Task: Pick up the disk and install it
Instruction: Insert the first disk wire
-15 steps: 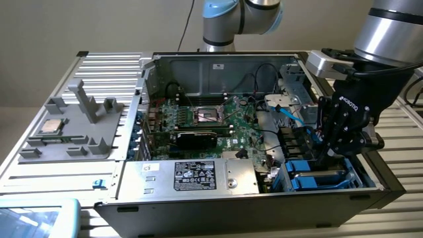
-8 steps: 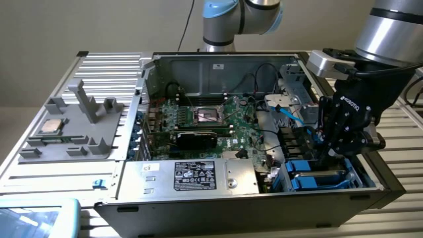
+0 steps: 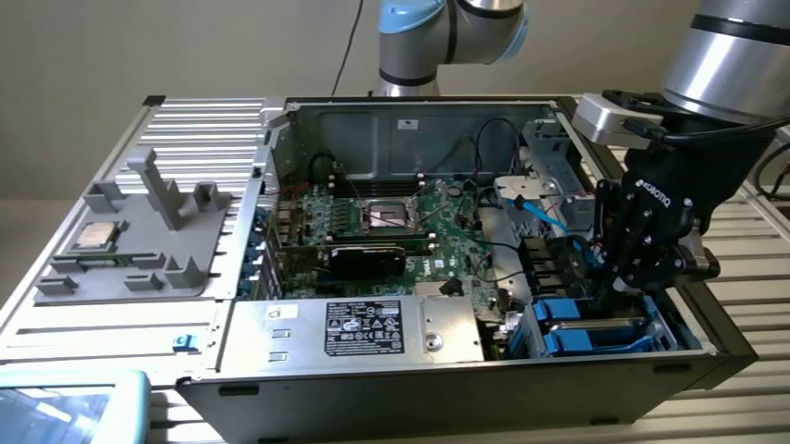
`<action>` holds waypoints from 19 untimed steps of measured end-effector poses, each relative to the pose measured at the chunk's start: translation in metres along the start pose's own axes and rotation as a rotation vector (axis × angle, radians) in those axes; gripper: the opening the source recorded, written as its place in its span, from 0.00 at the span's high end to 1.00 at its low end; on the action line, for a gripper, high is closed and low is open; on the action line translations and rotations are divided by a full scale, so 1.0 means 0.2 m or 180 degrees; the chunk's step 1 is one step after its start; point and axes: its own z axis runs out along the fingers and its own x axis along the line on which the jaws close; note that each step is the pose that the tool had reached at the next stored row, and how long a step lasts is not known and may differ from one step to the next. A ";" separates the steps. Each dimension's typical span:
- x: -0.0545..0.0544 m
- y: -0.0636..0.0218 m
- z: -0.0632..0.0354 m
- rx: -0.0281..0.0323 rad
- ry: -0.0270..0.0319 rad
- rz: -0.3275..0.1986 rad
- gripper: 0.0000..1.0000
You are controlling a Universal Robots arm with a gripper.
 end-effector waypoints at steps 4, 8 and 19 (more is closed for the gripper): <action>0.00 -0.003 0.000 -0.0001 -0.0001 0.0003 0.84; 0.00 -0.009 0.000 -0.0001 -0.0001 0.0003 0.84; 0.00 -0.004 0.001 0.0002 0.0000 0.0006 0.84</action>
